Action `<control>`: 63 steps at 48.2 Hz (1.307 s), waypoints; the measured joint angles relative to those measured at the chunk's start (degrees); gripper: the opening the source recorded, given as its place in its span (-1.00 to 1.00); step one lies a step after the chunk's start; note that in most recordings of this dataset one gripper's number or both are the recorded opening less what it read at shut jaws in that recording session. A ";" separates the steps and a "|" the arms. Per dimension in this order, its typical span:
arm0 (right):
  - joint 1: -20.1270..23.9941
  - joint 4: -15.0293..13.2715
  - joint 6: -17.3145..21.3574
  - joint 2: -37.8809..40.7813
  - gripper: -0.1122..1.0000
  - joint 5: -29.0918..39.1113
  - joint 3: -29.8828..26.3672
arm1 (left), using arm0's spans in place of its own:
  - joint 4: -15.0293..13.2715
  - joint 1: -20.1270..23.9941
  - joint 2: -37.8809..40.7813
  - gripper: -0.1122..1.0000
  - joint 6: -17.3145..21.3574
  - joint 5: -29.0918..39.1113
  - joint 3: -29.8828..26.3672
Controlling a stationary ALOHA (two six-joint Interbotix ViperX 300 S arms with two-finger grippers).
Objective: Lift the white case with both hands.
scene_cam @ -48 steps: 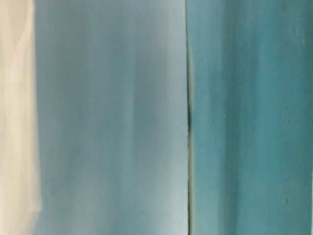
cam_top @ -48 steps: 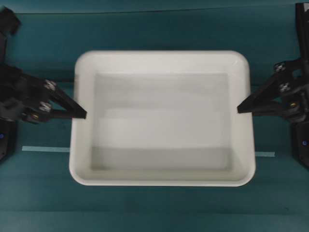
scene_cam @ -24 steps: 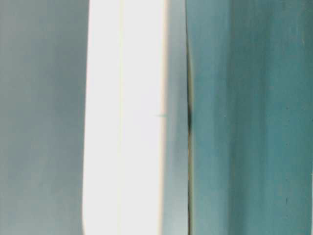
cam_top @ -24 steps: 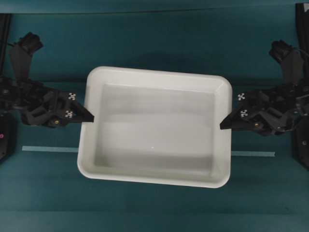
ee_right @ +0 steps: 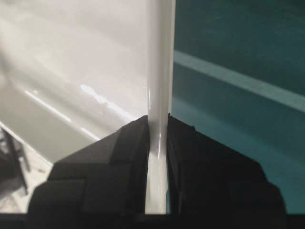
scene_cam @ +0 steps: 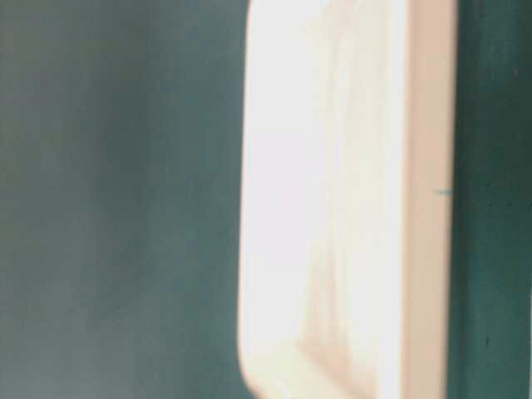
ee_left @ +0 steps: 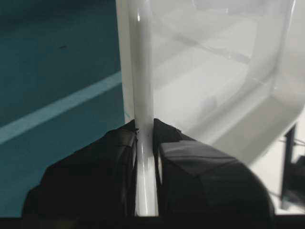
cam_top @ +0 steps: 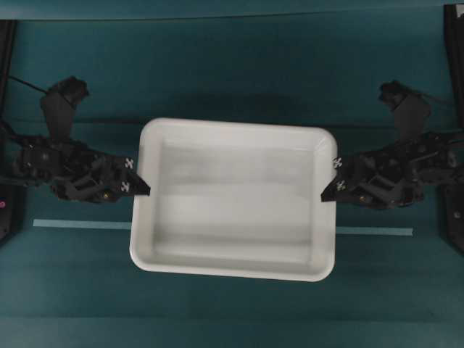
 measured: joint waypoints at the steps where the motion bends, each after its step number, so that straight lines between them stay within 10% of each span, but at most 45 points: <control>1: 0.00 0.00 -0.09 0.53 -0.61 -0.26 0.00 | 0.09 -0.09 0.35 -0.69 0.00 0.00 0.26; 63: -0.44 0.09 -1.67 16.00 -0.61 -6.15 0.88 | 0.00 2.29 15.56 -0.70 -0.09 -3.08 1.41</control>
